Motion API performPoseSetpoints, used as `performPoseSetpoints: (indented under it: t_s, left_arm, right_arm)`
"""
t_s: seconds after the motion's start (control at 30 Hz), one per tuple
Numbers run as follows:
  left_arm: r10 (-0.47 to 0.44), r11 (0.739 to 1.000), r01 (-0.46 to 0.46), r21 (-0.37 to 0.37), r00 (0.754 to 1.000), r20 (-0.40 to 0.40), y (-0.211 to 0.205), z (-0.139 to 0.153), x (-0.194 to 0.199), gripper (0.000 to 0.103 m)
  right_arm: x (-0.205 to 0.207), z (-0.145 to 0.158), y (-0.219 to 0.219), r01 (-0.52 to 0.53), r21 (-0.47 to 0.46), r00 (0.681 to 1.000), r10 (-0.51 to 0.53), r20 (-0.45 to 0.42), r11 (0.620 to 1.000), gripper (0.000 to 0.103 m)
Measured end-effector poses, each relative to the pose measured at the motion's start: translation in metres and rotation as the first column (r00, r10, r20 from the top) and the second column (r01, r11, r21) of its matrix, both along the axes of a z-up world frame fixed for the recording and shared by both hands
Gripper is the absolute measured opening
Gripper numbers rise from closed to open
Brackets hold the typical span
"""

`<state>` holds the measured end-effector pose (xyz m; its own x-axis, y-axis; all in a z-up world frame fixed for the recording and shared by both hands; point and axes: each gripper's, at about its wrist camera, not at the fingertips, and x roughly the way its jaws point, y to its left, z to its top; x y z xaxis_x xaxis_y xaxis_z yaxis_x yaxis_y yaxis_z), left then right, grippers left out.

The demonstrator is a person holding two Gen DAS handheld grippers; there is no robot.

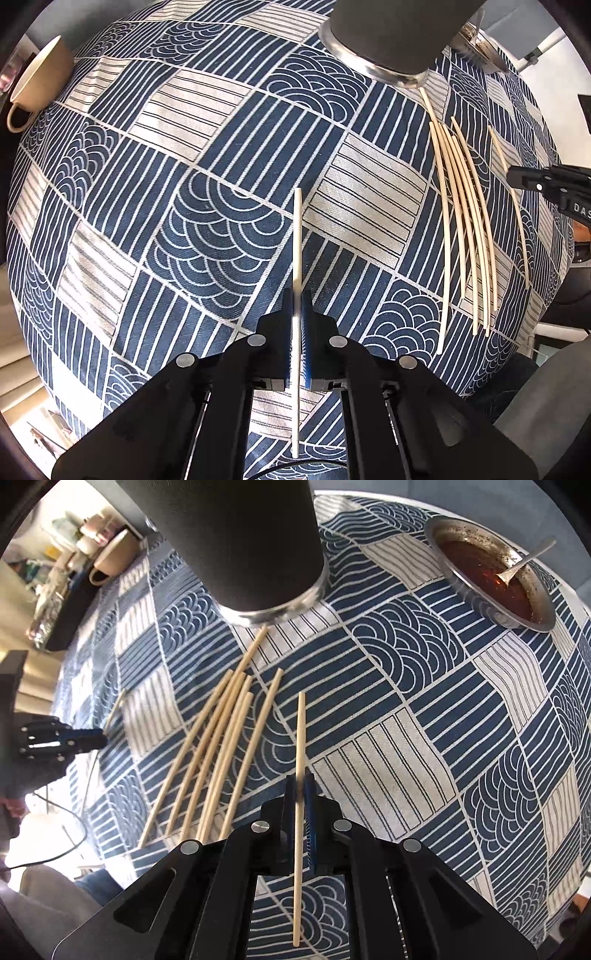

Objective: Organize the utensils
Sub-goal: 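Grasp a chopstick with the left tool while the right tool grasps another, then raise both held chopsticks over the black holder and lower them in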

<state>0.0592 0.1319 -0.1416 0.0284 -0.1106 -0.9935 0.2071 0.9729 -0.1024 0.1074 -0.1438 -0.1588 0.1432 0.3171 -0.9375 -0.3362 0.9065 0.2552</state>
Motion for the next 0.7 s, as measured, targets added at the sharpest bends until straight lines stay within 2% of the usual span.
performPoseSetpoints:
  t_s: [0.33, 0.5, 0.7]
  left_arm:
    - [-0.006, 0.998, 0.004, 0.064, 0.999, 0.036, 0.005, 0.022, -0.009, 0.005]
    - [0.01, 0.997, -0.015, 0.075, 0.997, 0.076, 0.007, 0.046, 0.002, 0.005]
    - [0.003, 0.995, -0.018, 0.094, 0.987, 0.161, 0.0, 0.079, 0.018, 0.005]
  right_arm:
    - [-0.006, 0.028, -0.006, -0.021, 0.048, 0.998, 0.018, 0.058, 0.999, 0.004]
    - [-0.005, 0.055, -0.007, -0.037, 0.083, 0.993, 0.027, 0.119, 0.996, 0.004]
    - [0.0, 0.079, -0.004, -0.063, 0.106, 0.982, 0.043, 0.183, 0.992, 0.004]
